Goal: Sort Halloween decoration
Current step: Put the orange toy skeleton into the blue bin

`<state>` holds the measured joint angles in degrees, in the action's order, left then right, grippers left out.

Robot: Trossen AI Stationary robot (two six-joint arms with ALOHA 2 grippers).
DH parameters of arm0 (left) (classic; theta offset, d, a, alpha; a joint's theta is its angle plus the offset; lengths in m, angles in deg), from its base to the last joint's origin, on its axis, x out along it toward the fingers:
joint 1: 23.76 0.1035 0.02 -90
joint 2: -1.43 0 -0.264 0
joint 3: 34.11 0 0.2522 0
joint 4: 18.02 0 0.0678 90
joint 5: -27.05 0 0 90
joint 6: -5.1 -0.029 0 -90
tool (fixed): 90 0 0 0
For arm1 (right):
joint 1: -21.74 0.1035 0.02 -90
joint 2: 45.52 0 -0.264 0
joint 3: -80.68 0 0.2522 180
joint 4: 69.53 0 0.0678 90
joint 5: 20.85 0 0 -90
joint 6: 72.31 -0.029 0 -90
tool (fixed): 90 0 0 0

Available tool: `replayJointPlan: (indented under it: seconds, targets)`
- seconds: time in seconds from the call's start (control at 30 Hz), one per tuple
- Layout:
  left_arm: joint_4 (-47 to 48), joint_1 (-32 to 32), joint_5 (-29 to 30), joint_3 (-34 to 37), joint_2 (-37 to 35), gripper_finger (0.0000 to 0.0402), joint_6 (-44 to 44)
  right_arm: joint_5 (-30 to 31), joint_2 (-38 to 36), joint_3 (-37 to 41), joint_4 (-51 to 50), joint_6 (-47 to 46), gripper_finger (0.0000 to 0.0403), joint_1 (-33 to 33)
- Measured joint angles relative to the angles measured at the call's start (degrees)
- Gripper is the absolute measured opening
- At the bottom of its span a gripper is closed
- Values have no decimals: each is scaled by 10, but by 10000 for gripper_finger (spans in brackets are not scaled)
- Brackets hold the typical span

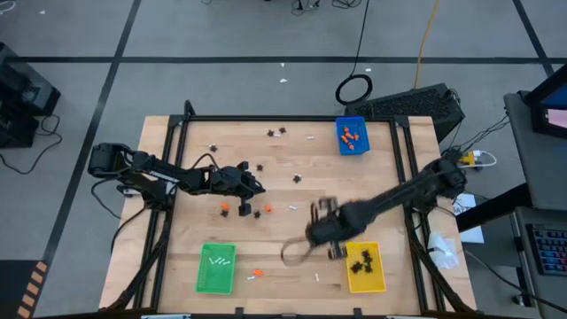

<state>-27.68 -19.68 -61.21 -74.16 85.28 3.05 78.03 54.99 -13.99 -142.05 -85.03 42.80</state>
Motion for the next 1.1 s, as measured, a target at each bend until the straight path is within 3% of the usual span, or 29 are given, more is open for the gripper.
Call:
replayJointPlan:
  seconds: [0.27, 0.4, 0.53, 0.73, 0.93, 1.1]
  targets:
    - [0, 0, 0, 0, 0, 0, 1, 112, -75, 0, -128, -102, 20, -176]
    - [0, 0, 0, 0, 0, 0, 2, 137, -88, 0, -140, -100, 20, -291]
    - [0, 0, 0, 0, 0, 0, 2, 110, -88, 7, -123, -65, 20, -410]
    - [0, 0, 0, 0, 0, 0, 2, -13, -83, 84, 20, -20, 20, -552]
    - [-1, 0, 0, 0, 0, 0, 2, -15, -65, 148, 107, -18, 20, -634]
    - [-3, 0, 0, 0, 0, 0, 2, -17, -45, 169, 149, -20, 20, -664]
